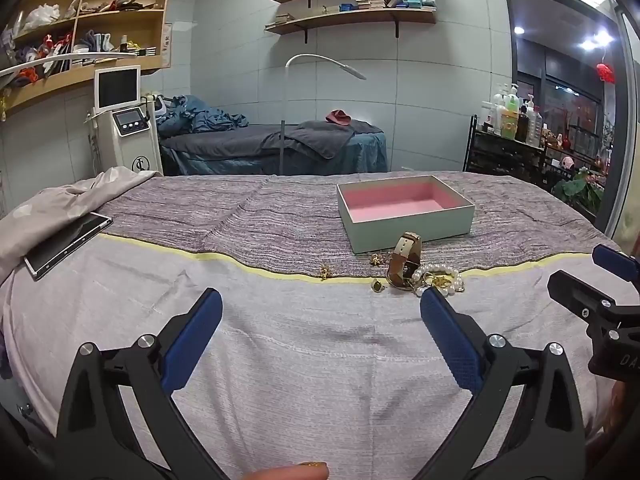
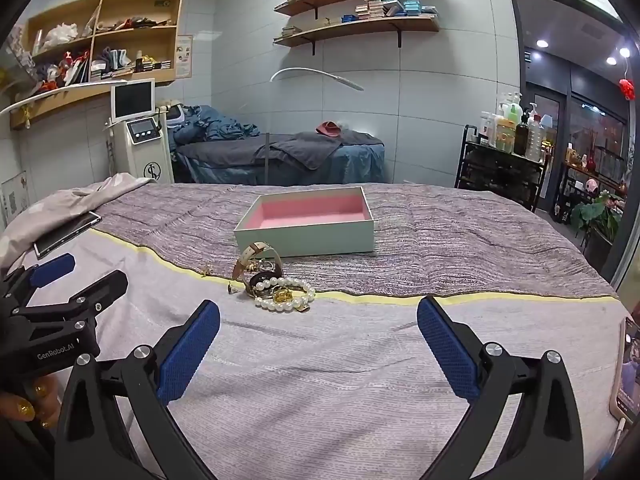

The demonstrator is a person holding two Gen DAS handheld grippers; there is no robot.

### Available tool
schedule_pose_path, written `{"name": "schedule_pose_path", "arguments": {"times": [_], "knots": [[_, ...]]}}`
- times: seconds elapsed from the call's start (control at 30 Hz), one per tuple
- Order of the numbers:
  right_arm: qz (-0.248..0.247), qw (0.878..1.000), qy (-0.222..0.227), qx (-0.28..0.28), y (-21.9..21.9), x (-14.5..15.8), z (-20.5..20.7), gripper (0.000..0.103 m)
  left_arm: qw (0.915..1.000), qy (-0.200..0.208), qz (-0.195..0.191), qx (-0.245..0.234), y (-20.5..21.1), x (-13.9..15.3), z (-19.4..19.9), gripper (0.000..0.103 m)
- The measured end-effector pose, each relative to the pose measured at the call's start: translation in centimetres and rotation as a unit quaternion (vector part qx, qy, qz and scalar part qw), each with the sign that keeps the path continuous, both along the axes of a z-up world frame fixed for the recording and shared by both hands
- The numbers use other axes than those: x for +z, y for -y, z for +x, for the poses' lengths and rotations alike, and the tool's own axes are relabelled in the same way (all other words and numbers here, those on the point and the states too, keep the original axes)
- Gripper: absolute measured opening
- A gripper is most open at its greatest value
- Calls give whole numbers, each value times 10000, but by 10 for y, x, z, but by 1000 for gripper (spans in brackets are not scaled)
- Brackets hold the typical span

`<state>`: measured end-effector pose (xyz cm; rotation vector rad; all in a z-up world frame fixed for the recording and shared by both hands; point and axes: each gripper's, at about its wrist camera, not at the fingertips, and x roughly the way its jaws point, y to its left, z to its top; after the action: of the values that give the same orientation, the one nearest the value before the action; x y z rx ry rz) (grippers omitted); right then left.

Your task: Organize jewelry

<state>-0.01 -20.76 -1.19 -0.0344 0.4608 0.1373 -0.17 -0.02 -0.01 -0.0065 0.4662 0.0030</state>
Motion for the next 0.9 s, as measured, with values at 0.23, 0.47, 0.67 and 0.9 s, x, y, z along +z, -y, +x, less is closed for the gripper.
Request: {"name": "schedule_pose_path", "arguments": {"times": [0.23, 0.47, 0.67, 0.9], "knots": [[0, 10000, 10, 2, 0, 0, 0, 97, 10000, -14, 14, -2, 1, -1, 0, 98], [4, 10000, 19, -5, 0, 0, -1, 97, 10000, -19, 10, -17, 1, -1, -1, 98], [9, 10000, 22, -4, 1, 1, -1, 97, 10000, -15, 12, -25, 2, -1, -1, 98], [4, 10000, 23, -3, 1, 3, -3, 97, 10000, -27, 20, -47, 2, 0, -2, 98]]}}
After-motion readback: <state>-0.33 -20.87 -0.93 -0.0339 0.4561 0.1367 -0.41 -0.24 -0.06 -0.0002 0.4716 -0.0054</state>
